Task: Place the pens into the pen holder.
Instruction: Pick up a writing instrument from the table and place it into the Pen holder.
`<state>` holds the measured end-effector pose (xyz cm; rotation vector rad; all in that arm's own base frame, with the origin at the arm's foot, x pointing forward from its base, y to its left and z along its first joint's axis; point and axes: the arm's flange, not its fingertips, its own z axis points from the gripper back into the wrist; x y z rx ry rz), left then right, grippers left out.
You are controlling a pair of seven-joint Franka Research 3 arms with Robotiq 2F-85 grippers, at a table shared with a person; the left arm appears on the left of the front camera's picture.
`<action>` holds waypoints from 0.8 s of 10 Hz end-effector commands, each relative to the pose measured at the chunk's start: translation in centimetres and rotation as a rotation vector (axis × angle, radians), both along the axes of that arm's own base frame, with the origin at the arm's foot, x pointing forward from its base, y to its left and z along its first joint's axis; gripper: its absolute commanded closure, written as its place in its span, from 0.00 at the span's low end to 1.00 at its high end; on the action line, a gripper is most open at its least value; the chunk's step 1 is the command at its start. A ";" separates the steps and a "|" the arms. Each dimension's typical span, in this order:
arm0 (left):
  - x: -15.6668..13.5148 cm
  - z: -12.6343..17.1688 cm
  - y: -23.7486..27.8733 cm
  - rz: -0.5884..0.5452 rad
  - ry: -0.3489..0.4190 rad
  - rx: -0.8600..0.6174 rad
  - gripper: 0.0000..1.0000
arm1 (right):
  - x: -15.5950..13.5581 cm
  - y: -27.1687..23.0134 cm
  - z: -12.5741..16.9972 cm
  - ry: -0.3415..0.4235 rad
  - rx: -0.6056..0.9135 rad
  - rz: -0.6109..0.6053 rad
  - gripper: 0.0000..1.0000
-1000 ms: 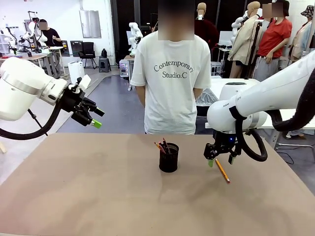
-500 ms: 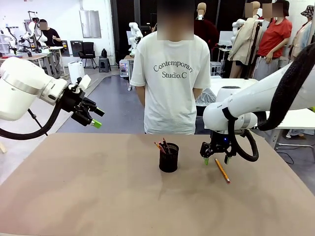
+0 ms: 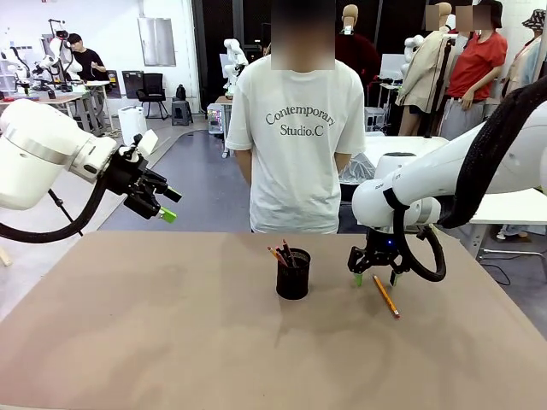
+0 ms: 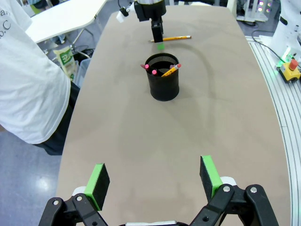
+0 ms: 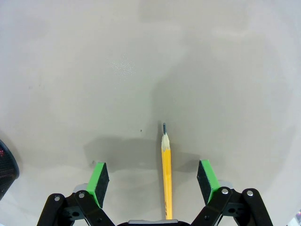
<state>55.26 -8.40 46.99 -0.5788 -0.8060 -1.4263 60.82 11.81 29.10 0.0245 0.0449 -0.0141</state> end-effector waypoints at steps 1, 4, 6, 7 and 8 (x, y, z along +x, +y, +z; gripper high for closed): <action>-0.1 0.2 0.2 -0.004 0.006 -0.005 0.00 | 0.9 0.2 0.1 0.004 -0.026 -0.018 0.00; -0.1 0.2 0.2 -0.004 0.006 -0.005 0.00 | 0.8 0.0 -0.2 -0.004 -0.037 0.017 0.47; -0.1 0.2 0.2 -0.004 0.006 -0.005 0.00 | 0.9 -0.1 -0.1 -0.006 -0.037 0.021 0.86; -0.1 0.2 0.2 -0.004 0.006 -0.005 0.00 | 0.8 -0.1 -0.1 -0.003 -0.036 0.022 1.00; -0.1 0.2 0.2 -0.004 0.006 -0.005 0.00 | 0.8 -0.1 -0.1 -0.001 -0.039 0.026 1.00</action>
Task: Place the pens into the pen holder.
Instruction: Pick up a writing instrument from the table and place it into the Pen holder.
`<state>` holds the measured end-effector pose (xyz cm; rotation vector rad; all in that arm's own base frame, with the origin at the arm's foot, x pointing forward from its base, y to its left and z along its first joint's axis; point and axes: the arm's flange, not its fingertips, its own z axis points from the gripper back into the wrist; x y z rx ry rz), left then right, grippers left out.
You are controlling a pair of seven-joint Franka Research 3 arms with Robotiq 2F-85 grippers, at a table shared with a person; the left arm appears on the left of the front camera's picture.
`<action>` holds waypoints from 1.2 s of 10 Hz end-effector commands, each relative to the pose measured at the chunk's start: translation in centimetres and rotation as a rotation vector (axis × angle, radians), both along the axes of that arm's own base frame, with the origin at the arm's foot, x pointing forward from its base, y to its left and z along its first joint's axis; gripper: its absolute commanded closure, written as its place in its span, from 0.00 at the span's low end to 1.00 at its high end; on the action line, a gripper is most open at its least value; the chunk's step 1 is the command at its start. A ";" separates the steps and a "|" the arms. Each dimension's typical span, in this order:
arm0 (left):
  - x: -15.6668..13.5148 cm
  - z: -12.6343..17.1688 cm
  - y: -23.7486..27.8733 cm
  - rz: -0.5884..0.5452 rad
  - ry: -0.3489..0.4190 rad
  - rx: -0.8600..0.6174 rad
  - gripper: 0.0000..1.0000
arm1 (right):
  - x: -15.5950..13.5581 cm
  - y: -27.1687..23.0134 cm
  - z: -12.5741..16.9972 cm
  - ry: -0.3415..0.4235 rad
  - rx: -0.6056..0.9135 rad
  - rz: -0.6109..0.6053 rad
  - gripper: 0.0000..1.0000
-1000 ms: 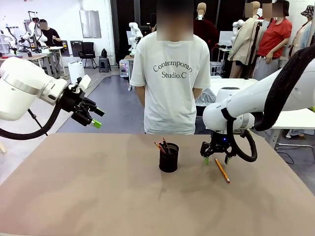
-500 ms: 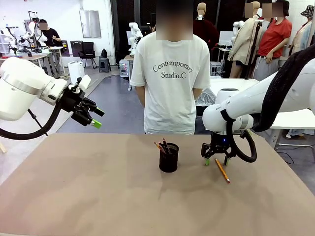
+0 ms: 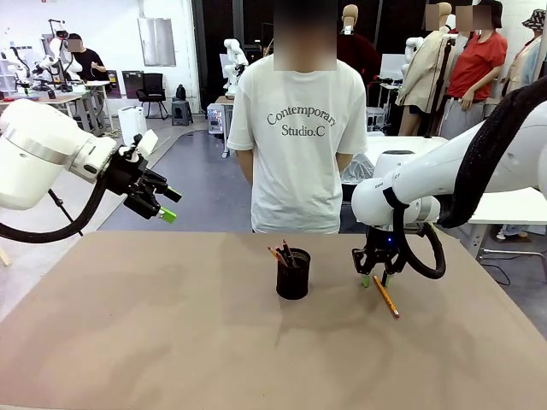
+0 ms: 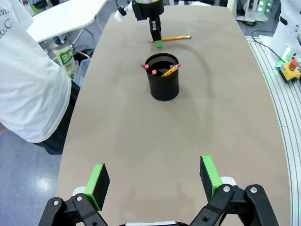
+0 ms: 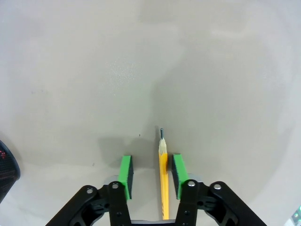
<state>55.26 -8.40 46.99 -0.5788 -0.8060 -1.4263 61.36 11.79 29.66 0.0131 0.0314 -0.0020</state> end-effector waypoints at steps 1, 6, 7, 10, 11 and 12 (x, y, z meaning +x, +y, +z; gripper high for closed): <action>-0.1 0.2 0.2 -0.004 0.006 -0.005 0.00 | 0.2 -0.1 -0.7 0.013 -0.030 0.014 1.00; -0.1 0.2 0.2 -0.004 0.006 -0.005 0.00 | 0.3 -0.1 -1.1 0.023 -0.052 0.032 1.00; -0.1 0.2 0.2 -0.004 0.006 -0.005 0.00 | 0.2 -0.2 -1.1 0.032 -0.035 0.042 1.00; -0.1 0.2 0.2 -0.004 0.006 -0.005 0.00 | 0.1 -1.3 1.1 0.039 0.270 0.156 1.00; -0.1 0.2 0.2 -0.004 0.006 -0.005 0.00 | 0.0 -1.9 2.0 0.041 0.347 0.185 1.00; -0.1 0.2 0.2 -0.004 0.006 -0.005 0.00 | -0.4 -2.7 3.2 0.011 0.437 0.287 1.00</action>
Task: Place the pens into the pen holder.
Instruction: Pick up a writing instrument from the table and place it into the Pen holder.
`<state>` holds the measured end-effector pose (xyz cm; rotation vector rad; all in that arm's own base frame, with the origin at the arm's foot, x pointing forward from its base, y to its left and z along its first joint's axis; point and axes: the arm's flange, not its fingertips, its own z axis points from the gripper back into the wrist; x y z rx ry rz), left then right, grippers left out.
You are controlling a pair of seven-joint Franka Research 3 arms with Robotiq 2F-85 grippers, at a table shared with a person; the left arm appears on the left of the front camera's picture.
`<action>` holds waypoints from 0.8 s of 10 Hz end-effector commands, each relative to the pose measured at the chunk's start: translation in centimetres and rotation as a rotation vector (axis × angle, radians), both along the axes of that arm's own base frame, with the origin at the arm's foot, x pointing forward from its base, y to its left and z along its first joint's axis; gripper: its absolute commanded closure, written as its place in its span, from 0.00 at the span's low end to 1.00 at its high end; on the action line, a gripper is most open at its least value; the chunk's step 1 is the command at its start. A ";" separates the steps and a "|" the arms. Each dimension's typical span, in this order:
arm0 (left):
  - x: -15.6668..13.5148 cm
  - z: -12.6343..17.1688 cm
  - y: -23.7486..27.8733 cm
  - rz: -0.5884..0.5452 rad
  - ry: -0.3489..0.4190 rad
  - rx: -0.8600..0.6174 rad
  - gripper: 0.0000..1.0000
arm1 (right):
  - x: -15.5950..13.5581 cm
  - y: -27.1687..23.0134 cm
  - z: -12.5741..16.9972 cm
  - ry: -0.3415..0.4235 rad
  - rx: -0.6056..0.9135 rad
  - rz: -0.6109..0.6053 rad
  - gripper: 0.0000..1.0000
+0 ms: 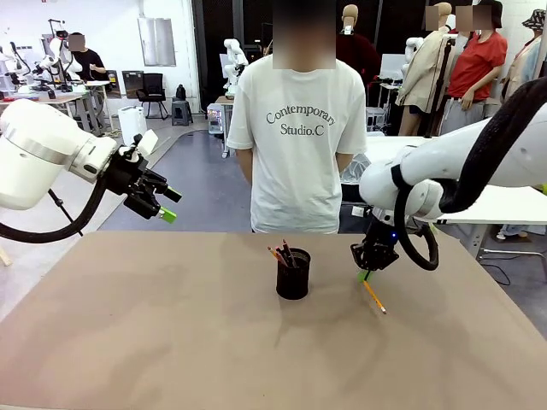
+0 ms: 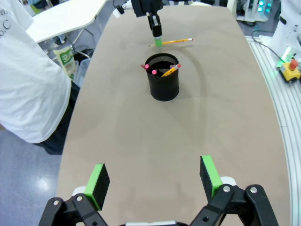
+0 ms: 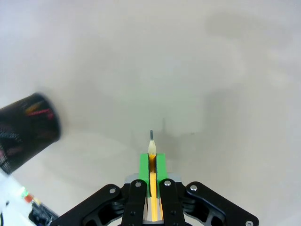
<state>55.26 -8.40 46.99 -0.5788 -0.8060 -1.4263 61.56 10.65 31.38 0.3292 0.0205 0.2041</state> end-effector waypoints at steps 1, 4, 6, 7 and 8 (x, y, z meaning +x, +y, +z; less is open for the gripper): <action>-0.1 0.2 0.2 -0.004 0.006 -0.005 0.00 | -0.7 -2.4 2.6 0.000 0.189 0.140 1.00; -0.1 0.2 0.2 -0.004 0.006 -0.005 0.00 | -1.5 -5.4 5.7 -0.160 0.445 0.255 1.00; -0.1 0.2 0.2 -0.004 0.006 -0.005 0.00 | -3.0 -7.0 8.1 -0.428 0.604 0.256 1.00; -0.1 0.2 0.2 -0.004 0.006 -0.005 0.00 | -3.6 -8.1 9.0 -0.534 0.687 0.232 1.00; -0.1 0.2 0.2 -0.004 0.006 -0.005 0.00 | -4.1 -8.7 10.2 -0.635 0.777 0.134 1.00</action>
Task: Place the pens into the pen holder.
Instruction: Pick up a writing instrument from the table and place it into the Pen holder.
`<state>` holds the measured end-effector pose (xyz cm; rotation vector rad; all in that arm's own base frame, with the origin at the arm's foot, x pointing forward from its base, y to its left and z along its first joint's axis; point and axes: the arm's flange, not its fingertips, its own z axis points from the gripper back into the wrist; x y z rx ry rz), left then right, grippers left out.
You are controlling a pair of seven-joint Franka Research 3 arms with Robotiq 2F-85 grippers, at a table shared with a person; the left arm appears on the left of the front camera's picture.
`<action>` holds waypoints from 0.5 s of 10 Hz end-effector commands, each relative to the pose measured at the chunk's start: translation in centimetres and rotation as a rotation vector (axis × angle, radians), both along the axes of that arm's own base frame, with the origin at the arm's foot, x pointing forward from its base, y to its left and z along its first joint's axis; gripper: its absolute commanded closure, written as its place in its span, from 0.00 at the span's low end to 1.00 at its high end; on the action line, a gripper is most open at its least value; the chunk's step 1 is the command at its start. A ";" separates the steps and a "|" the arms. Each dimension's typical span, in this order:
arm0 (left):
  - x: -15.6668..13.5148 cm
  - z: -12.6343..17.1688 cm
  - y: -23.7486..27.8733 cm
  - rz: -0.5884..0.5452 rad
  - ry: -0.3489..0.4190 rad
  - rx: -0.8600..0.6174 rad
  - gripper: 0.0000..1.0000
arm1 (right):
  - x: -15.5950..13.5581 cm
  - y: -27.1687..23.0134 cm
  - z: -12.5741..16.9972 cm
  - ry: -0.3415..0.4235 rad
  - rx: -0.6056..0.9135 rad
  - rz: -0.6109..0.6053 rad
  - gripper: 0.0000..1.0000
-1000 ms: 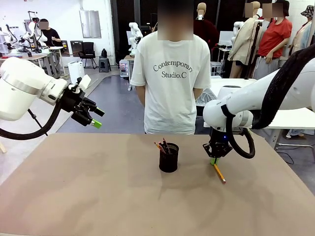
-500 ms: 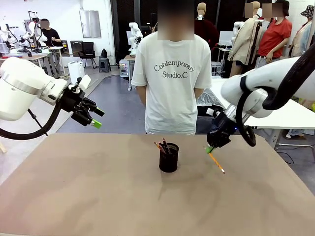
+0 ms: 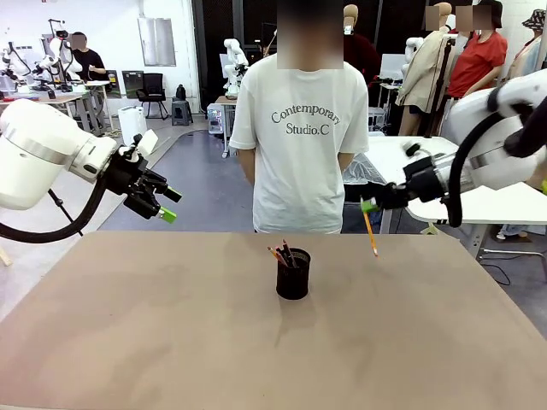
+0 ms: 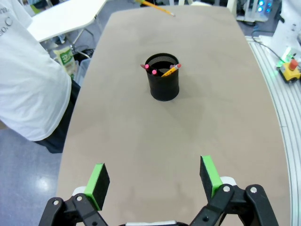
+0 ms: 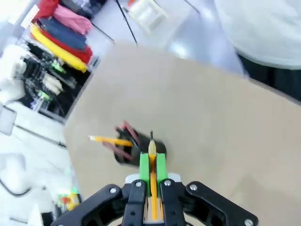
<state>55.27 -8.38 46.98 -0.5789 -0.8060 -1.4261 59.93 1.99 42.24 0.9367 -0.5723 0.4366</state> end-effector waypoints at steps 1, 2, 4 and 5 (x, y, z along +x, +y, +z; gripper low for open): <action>-0.1 0.2 0.1 -0.005 0.006 -0.005 0.00 | -3.5 -0.7 -0.1 -0.142 0.130 -0.028 1.00; -0.1 0.2 0.1 -0.005 0.006 -0.005 0.00 | -4.4 -0.9 0.4 -0.242 0.195 -0.080 1.00; -0.1 0.2 0.1 -0.005 0.006 -0.005 0.00 | -5.9 -2.0 0.4 -0.409 0.150 -0.050 1.00; -0.1 0.2 0.1 -0.005 0.006 -0.005 0.00 | -6.4 -2.5 0.3 -0.452 0.166 -0.094 1.00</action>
